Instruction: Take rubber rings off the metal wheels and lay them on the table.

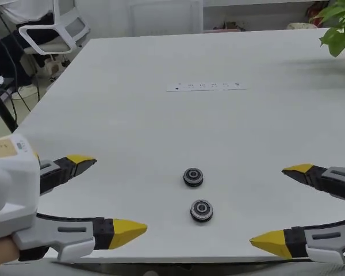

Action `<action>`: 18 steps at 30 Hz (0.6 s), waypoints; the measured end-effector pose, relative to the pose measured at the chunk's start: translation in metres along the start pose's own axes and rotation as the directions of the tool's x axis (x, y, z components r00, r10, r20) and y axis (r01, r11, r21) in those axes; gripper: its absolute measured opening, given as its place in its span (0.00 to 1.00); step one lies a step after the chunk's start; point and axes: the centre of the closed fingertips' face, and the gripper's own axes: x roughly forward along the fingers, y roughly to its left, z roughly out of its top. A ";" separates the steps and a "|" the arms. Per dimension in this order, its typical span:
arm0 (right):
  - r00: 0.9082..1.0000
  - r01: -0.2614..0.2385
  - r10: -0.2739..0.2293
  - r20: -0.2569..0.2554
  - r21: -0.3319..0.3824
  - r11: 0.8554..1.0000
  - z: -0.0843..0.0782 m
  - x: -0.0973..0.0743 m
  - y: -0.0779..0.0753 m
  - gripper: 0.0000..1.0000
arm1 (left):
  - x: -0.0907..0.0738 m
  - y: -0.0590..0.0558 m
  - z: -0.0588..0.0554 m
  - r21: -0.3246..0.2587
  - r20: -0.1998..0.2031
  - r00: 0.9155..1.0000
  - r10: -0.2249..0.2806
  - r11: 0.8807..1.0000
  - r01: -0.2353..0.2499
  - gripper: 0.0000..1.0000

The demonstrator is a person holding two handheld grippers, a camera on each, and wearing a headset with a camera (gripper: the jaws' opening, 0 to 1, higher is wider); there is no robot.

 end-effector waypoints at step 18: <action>1.000 0.016 -0.016 -0.005 0.001 1.000 0.001 -0.003 0.002 0.86 | 0.000 0.001 0.004 0.018 0.012 1.000 -0.014 1.000 0.014 0.88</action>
